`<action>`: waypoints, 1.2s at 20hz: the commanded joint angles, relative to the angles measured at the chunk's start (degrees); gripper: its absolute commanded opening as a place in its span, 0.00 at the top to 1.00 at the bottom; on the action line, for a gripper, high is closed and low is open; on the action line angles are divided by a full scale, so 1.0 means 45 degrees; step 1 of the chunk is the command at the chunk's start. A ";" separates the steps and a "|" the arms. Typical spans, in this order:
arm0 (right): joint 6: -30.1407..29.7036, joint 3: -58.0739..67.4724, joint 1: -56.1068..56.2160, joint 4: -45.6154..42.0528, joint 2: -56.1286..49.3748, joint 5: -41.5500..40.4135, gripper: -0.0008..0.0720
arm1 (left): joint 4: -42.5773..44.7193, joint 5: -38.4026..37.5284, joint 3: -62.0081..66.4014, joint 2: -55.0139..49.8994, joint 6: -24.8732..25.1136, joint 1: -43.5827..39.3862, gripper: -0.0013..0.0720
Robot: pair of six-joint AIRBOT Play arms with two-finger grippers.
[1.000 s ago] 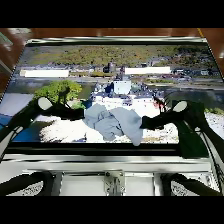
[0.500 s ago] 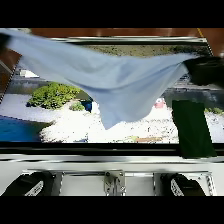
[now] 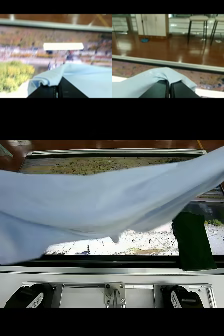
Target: Fold the shirts.
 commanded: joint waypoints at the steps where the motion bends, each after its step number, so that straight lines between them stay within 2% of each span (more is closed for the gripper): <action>1: 0.0126 0.0024 0.0005 -0.0325 -0.0520 -0.0534 0.90 | 0.0325 -0.2380 -0.1807 0.0039 -0.0194 0.0005 0.93; 5: 0.0102 -0.0073 0.0005 -0.0403 -0.2875 0.2176 0.90 | 0.0301 -0.2584 -0.6324 0.0092 -0.0651 0.0005 0.93; 7: -0.0321 -0.0413 0.0010 0.0087 -0.4488 0.2744 0.90 | 0.0063 -0.2205 -0.8850 -0.0015 -0.0811 0.0005 0.93; 8: -0.0612 -0.0641 0.0010 0.0461 -0.5217 0.2535 0.90 | -0.0058 -0.1666 -0.9918 -0.0102 -0.0821 0.0010 0.93; 10: -0.0801 -0.1020 0.0301 0.0432 -0.6819 0.0971 0.90 | -0.0243 0.0068 -1.1268 -0.0525 -0.1098 0.0010 0.93; 14: -0.0743 -0.1020 0.1268 0.0593 -0.9918 -0.3478 0.90 | -0.0272 0.3905 -1.0928 -0.2463 -0.1919 0.0549 0.93; 17: -0.0398 -0.1020 0.1923 0.1093 -1.1395 -0.5989 0.90 | -0.1171 0.6878 -1.0467 -0.4192 -0.1914 0.1205 0.93; 20: 0.0656 -0.1020 0.2186 0.1117 -1.2434 -0.5974 0.90 | -0.2647 0.9646 -1.0452 -0.6003 -0.1919 0.1370 0.93; 22: 0.0831 -0.1020 0.2200 0.1127 -1.2949 -0.4828 0.90 | -0.3847 1.0146 -1.0452 -0.7252 -0.1914 0.1370 0.93; 23: 0.0957 -0.1020 0.2200 0.1127 -1.3085 -0.4376 0.82 | -0.4410 1.0015 -1.0448 -0.7752 -0.1904 0.1365 0.92; 24: 0.0928 -0.1020 0.2200 0.1122 -1.3027 -0.3779 0.47 | -0.4804 0.9622 -1.0433 -0.8102 -0.1899 0.1370 0.74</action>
